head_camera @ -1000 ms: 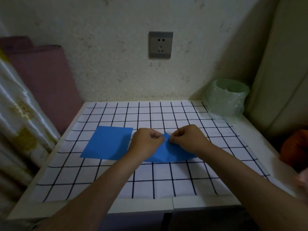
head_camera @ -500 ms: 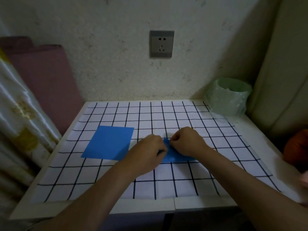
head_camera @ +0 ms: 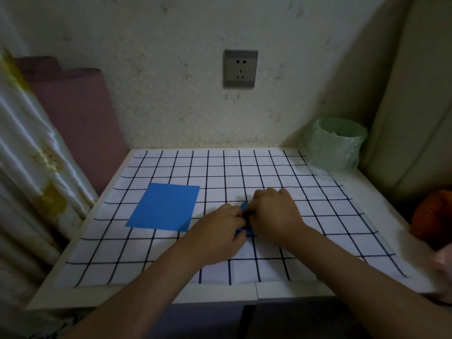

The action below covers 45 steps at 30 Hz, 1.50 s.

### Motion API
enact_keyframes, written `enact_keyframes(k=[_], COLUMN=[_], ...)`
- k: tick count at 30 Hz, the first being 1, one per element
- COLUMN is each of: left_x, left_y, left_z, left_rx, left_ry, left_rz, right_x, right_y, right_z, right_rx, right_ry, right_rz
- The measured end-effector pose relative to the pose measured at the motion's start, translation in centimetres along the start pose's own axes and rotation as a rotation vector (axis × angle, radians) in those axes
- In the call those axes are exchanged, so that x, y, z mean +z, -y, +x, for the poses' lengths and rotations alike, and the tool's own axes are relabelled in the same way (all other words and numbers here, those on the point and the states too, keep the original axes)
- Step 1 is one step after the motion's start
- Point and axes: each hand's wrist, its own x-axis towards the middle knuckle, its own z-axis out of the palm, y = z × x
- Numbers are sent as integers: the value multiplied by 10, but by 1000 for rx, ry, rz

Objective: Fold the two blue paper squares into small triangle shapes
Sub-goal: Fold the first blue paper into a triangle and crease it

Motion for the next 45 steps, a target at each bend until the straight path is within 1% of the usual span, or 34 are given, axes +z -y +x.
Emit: enact_keyframes(k=[2, 5, 9, 12, 16, 19, 21, 27, 32, 35, 38, 41, 43, 45], left_x=[0, 0, 6, 8, 10, 10, 12, 21, 24, 26, 27, 26, 27, 28], left_y=[-1, -5, -15, -23, -27, -28, -28, -32, -32, -31, -30, -31, -34, -35], left_z=[-2, -7, -21, -30, -37, -38, -38, -40, -42, -43, -43, -43, -43, -45], left_rx=[8, 30, 87, 88, 101, 0, -50, -18, 1, -7, -17, -32, -48, -67], left_ry=[-4, -20, -92, -122, -117, -137, -143, -106, -105, -91, -78, -79, -101, -138], left_rz=[9, 54, 181, 160, 136, -13, -55, 46, 139, 151, 133, 106, 104, 155], right_x=[-3, -5, -7, -6, -5, -5, -4, 2, 1, -2, -1, -2, -1, 1], right_y=[0, -2, -1, -3, -1, 0, 0, 1, -2, -1, -1, 0, -2, -4], right_z=[-7, -14, -16, -18, -20, -22, -23, -35, -58, -71, -81, -85, -86, -85], right_rx=[-15, -17, -53, -52, -47, -52, -56, -63, -118, -172, -205, -188, -165, -152], right_ry=[63, 105, 126, 134, 126, 110, 89, 37, -36, -63, -69, -29, -7, 7], right_rz=[24, 66, 68, 84, 63, 42, 29, 5, -50, -58, -45, -52, -39, -31])
